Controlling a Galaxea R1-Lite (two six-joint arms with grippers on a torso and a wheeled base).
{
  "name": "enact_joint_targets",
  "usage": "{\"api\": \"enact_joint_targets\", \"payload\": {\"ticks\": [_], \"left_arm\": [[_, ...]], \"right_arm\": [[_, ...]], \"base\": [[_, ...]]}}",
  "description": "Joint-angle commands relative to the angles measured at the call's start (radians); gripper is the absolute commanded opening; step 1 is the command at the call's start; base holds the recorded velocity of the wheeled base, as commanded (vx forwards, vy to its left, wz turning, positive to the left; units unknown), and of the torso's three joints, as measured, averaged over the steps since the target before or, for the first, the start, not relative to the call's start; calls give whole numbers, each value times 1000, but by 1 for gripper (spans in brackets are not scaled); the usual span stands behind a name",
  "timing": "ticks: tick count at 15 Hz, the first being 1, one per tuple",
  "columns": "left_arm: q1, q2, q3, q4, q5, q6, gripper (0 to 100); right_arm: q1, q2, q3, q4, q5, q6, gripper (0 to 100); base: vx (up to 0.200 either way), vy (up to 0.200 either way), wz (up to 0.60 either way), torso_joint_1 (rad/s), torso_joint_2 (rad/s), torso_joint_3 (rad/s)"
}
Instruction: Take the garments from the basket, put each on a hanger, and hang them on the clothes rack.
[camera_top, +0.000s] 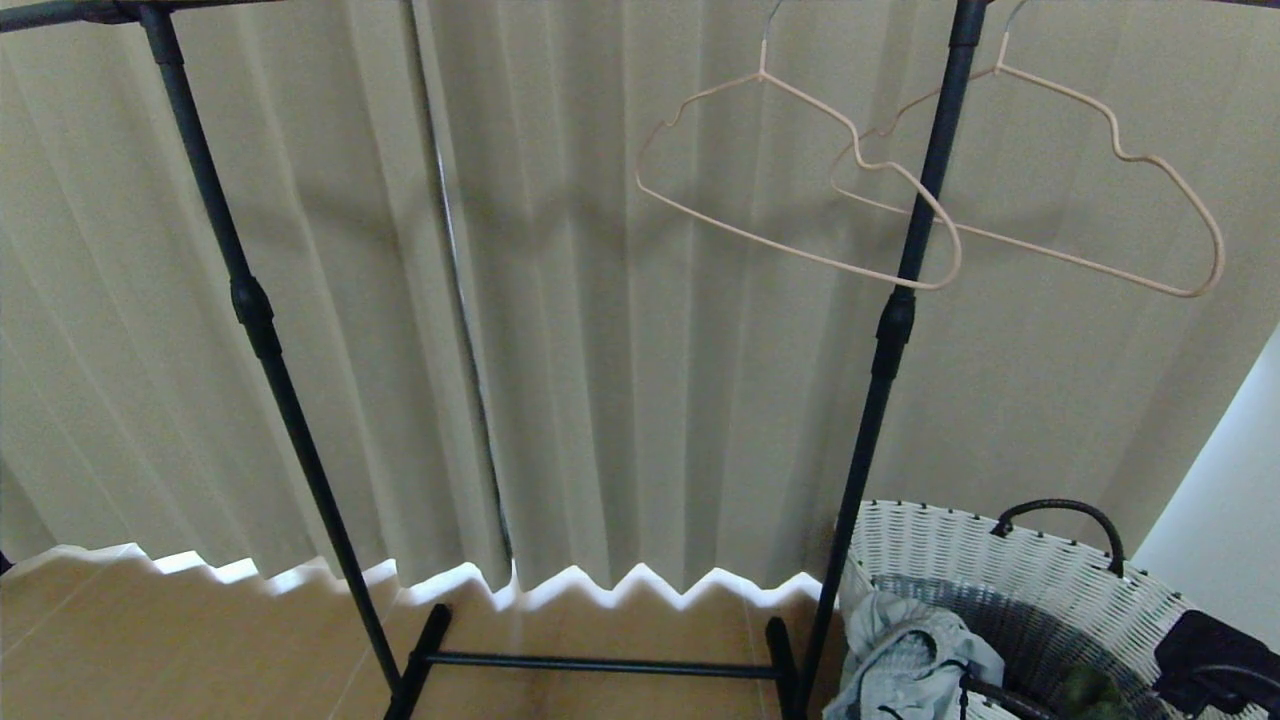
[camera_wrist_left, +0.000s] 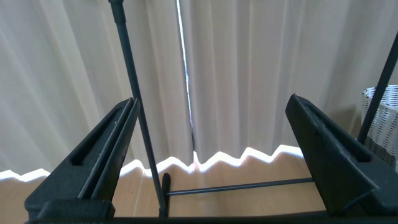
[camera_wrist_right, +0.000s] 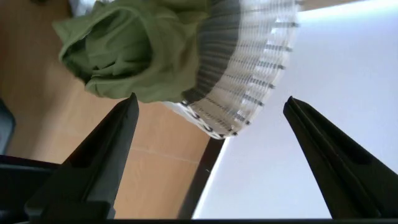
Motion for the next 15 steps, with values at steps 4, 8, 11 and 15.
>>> {"api": "enact_joint_targets", "payload": {"ticks": [4, 8, 11, 15], "left_arm": [[0, 0, 0, 0, 0, 0, 100], [0, 0, 0, 0, 0, 0, 100], [0, 0, 0, 0, 0, 0, 100], [0, 0, 0, 0, 0, 0, 100]], "right_arm": [[-22, 294, 15, -157, 20, -6, 100], [-22, 337, 1, -200, 40, -8, 100], [-39, 395, -9, -236, 34, -11, 100], [-85, 464, -12, -315, 31, -12, 100]], "base": [[0, 0, 0, 0, 0, 0], [0, 0, 0, 0, 0, 0], [0, 0, 0, 0, 0, 0], [0, 0, 0, 0, 0, 0]]}}
